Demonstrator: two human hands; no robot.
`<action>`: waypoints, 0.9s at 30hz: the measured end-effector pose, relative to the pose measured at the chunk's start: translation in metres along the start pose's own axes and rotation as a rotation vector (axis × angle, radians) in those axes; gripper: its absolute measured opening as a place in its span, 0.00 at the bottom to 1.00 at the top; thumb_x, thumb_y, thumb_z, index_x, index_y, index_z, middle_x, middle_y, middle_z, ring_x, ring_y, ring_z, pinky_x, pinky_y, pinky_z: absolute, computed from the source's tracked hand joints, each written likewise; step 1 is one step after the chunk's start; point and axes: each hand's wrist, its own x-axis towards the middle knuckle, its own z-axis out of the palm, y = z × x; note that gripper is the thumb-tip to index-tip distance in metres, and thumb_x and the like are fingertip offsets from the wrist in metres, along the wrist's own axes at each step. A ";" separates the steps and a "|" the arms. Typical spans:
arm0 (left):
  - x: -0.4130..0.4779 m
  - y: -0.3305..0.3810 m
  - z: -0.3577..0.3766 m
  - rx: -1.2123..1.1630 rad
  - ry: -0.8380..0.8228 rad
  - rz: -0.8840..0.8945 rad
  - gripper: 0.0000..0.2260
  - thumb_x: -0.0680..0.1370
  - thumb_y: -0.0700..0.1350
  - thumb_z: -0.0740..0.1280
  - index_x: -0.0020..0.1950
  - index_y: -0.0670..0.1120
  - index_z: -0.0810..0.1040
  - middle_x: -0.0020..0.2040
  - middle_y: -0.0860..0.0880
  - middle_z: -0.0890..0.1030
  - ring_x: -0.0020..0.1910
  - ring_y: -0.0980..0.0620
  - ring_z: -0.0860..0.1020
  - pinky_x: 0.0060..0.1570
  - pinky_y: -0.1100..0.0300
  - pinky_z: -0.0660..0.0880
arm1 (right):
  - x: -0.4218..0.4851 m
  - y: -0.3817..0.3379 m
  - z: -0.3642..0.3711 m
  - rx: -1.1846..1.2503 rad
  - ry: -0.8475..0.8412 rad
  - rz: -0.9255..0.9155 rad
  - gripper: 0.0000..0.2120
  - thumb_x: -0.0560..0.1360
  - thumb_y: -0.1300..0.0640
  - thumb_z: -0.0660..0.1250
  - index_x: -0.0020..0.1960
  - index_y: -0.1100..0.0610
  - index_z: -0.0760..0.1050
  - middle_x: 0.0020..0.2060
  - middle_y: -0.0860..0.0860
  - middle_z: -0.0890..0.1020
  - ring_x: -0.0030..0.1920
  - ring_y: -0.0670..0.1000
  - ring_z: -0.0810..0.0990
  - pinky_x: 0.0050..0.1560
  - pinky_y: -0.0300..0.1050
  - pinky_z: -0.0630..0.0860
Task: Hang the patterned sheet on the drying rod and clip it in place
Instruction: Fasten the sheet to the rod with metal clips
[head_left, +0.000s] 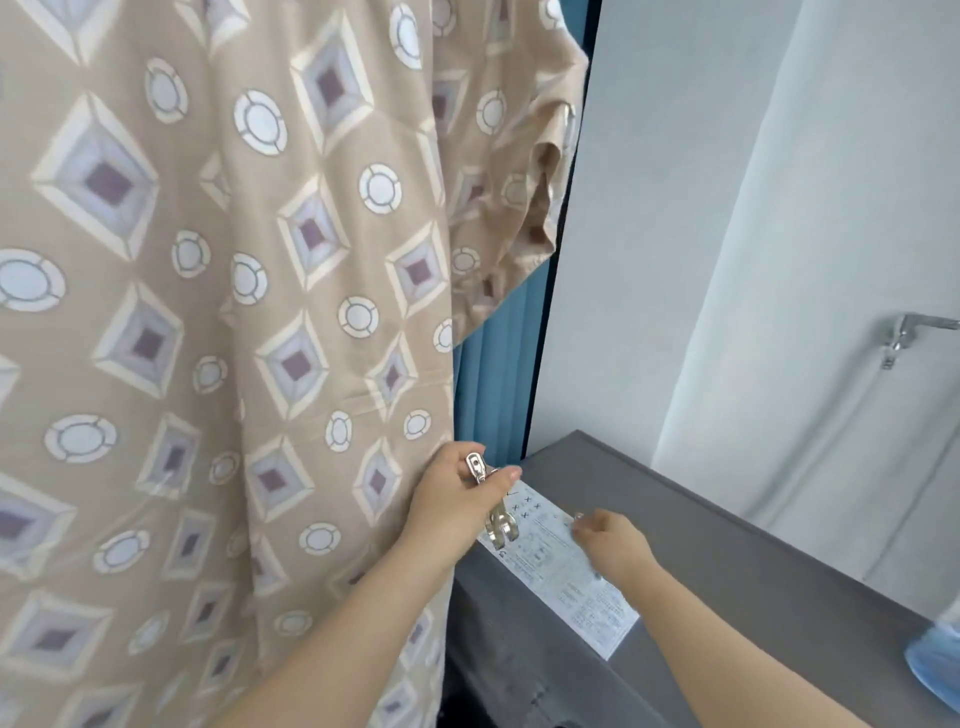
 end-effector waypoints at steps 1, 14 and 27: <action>0.000 -0.005 0.005 -0.002 0.003 -0.025 0.14 0.70 0.48 0.74 0.51 0.54 0.73 0.48 0.52 0.78 0.48 0.50 0.79 0.57 0.48 0.75 | 0.002 0.011 0.003 -0.091 -0.012 0.026 0.12 0.76 0.57 0.59 0.55 0.60 0.76 0.49 0.55 0.80 0.48 0.56 0.78 0.49 0.44 0.74; -0.012 -0.035 0.011 -0.041 0.014 -0.165 0.12 0.70 0.46 0.74 0.46 0.54 0.72 0.47 0.52 0.78 0.48 0.51 0.79 0.58 0.49 0.75 | -0.003 0.045 0.019 -0.488 -0.207 0.115 0.22 0.79 0.52 0.51 0.73 0.46 0.57 0.74 0.46 0.57 0.72 0.58 0.55 0.69 0.52 0.56; -0.071 -0.055 -0.033 0.101 -0.022 -0.232 0.10 0.75 0.41 0.62 0.35 0.48 0.76 0.39 0.47 0.74 0.38 0.51 0.74 0.45 0.55 0.69 | -0.062 0.026 0.028 0.321 0.245 -0.124 0.10 0.75 0.53 0.67 0.36 0.56 0.73 0.35 0.47 0.78 0.39 0.49 0.74 0.38 0.41 0.68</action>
